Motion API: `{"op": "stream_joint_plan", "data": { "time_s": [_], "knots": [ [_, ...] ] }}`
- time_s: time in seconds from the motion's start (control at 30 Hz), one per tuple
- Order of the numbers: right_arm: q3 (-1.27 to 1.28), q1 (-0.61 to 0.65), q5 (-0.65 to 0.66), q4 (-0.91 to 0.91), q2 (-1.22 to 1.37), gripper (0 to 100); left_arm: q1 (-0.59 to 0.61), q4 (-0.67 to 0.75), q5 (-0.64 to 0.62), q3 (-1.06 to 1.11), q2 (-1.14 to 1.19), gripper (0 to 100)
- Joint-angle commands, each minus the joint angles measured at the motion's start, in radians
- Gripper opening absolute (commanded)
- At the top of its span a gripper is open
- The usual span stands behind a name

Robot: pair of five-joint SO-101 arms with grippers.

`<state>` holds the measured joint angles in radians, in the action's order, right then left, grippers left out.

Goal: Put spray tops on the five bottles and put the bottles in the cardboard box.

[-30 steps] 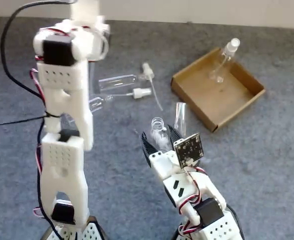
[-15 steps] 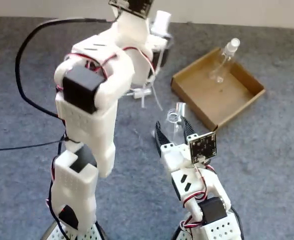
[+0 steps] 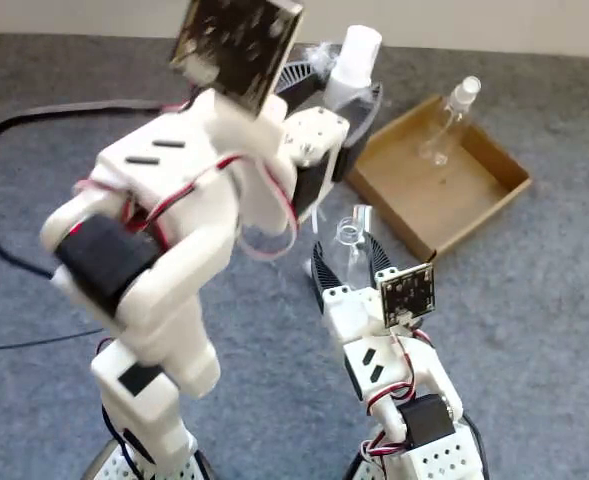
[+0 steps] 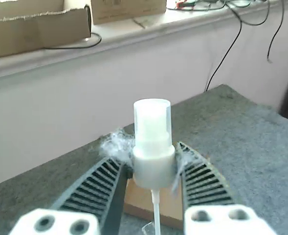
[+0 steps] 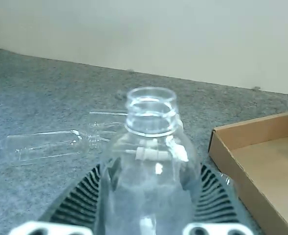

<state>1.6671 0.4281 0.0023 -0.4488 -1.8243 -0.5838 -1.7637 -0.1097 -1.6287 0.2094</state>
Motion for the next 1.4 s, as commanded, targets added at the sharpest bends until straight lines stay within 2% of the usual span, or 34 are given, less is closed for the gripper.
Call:
{"op": "stream_joint_plan", "data": {
  "time_s": [0.0,0.57,0.7,0.83,0.93,1.23,1.37],
  "knots": [
    [0.157,-0.013,-0.009,0.024,-0.008,9.2,-0.038,-0.005,-0.014,-0.021,-0.093,0],
    [0.157,-0.013,-0.009,0.022,-0.008,9.2,-0.004,-0.005,-0.005,-0.021,-0.232,0],
    [0.157,-0.013,-0.009,0.022,-0.008,9.2,-0.004,-0.005,0.063,-0.019,-0.271,0],
    [0.157,-0.013,-0.009,0.022,-0.008,9.2,-0.004,-0.005,0.071,-0.005,-0.297,0],
    [0.157,-0.013,-0.009,0.022,-0.008,9.2,-0.004,-0.005,0.071,0.099,-0.352,0],
    [0.157,-0.015,-0.009,0.022,-0.008,9.2,-0.004,0.005,0.069,0.634,-0.631,0],
    [0.157,-0.015,-0.009,0.022,-0.007,9.2,-0.004,0.087,0.068,0.812,-0.697,0]
  ]
}}
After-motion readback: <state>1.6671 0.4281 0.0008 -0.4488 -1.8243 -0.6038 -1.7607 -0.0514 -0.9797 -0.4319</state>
